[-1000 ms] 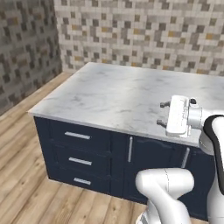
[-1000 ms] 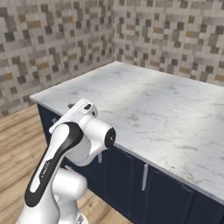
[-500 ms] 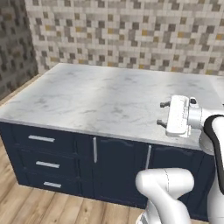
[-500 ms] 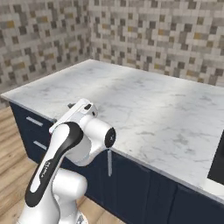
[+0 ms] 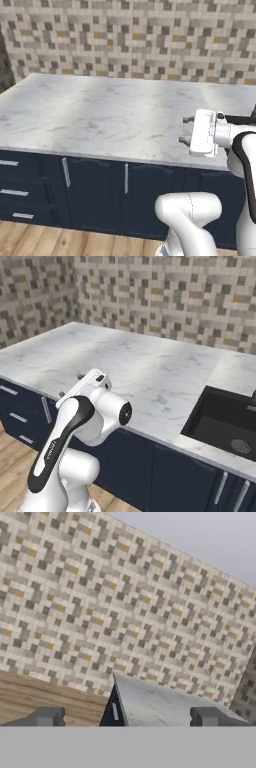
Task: Four empty soda cans are scattered around the kitchen. Gather all the cans and cluster them next to the stove for recycling.
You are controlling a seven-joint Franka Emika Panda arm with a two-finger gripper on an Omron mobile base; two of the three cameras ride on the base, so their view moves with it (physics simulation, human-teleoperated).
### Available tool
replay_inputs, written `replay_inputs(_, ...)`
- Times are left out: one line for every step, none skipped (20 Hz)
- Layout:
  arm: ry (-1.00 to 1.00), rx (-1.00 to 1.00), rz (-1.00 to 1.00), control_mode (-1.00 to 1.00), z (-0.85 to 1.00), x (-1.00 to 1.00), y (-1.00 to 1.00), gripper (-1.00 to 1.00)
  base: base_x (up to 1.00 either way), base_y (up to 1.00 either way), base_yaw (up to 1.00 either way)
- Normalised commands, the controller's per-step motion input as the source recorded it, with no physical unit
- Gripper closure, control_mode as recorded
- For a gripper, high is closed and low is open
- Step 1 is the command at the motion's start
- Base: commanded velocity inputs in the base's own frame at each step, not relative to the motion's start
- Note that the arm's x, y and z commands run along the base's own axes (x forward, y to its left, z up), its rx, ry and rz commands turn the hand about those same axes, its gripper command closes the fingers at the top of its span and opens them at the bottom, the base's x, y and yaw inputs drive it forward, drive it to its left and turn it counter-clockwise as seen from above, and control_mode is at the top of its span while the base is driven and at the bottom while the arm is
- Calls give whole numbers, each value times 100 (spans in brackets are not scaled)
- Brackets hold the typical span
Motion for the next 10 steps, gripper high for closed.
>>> replay_inputs(0,0,0,100,0,0,0,-100,0,-85,-18)
replay_inputs(0,0,0,100,0,0,0,-100,0,-85,-18)
replay_inputs(0,0,0,100,0,0,0,-100,0,-85,-18)
replay_inputs(0,0,0,100,0,0,0,-100,0,-85,-18)
replay_inputs(0,0,0,100,0,0,0,-100,0,-85,-18)
replay_inputs(0,0,0,100,0,0,0,-100,0,-87,-18)
replay_inputs(0,0,0,100,0,0,0,-100,0,-88,-18)
replay_inputs(0,0,0,100,0,0,0,-100,0,-88,-18)
replay_inputs(0,0,0,100,0,0,0,-100,0,-88,-18)
replay_inputs(0,0,0,100,0,0,0,-100,0,-90,-17)
